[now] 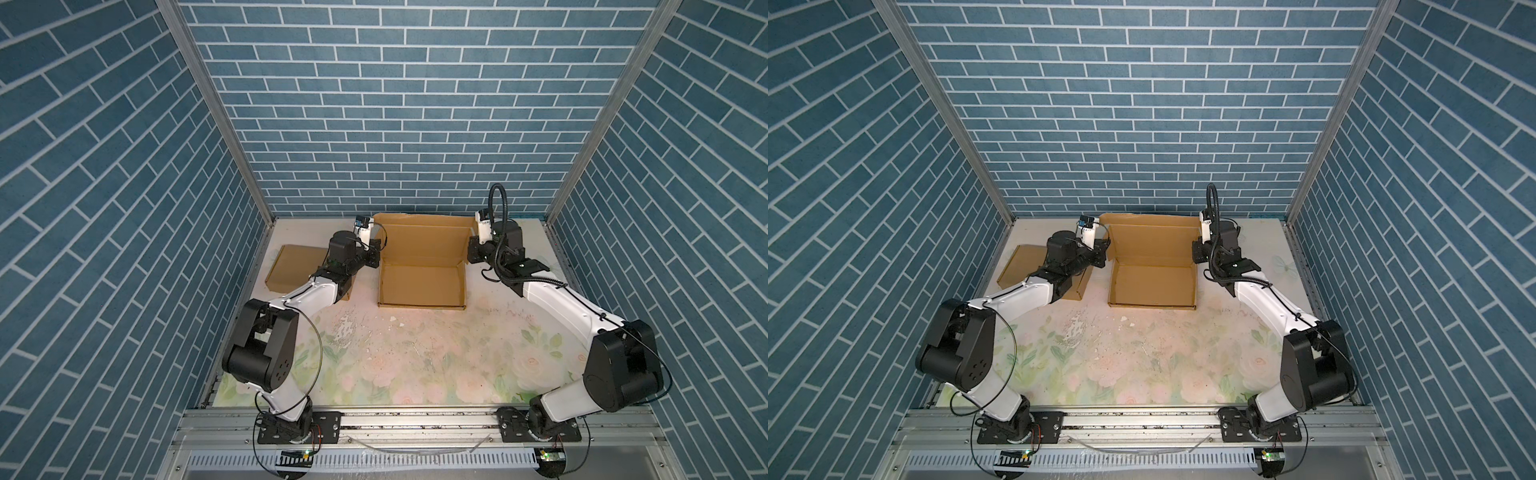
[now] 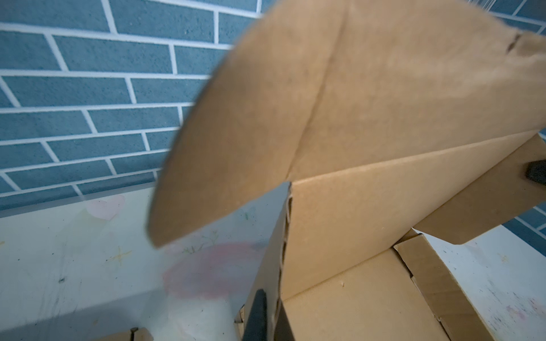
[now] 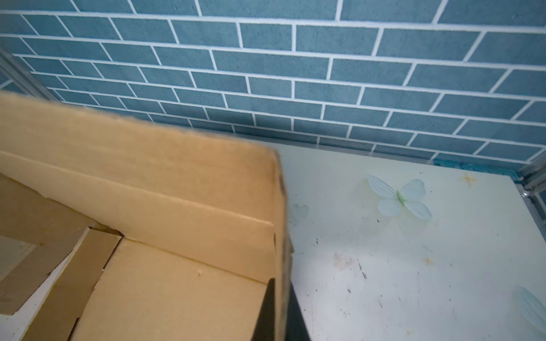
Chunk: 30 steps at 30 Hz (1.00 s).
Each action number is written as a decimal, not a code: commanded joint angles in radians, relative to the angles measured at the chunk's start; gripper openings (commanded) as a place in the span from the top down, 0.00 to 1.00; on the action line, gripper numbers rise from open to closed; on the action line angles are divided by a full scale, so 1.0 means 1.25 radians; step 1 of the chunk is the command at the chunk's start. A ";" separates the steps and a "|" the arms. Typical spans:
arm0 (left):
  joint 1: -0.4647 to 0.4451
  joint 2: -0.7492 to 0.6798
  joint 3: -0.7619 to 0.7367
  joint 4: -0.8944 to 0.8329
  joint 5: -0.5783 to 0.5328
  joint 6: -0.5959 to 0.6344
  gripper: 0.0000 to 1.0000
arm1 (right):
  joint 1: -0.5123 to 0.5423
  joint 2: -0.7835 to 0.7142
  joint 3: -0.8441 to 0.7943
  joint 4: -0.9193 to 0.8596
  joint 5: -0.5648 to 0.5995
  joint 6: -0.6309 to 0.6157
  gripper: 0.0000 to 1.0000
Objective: Fold the paper box
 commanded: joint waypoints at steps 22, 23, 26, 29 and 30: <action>-0.120 -0.015 -0.234 0.315 -0.181 -0.008 0.97 | 0.106 -0.085 -0.244 0.259 0.176 0.157 1.00; -0.121 -0.015 -0.245 0.322 -0.184 -0.011 0.97 | 0.110 -0.089 -0.250 0.263 0.180 0.158 1.00; -0.128 -0.014 -0.268 0.344 -0.186 -0.023 0.97 | 0.118 -0.104 -0.270 0.273 0.182 0.163 1.00; -0.141 -0.011 -0.283 0.352 -0.190 -0.025 0.97 | 0.126 -0.112 -0.288 0.281 0.184 0.169 1.00; -0.144 -0.009 -0.284 0.354 -0.190 -0.026 0.97 | 0.128 -0.112 -0.295 0.285 0.184 0.174 1.00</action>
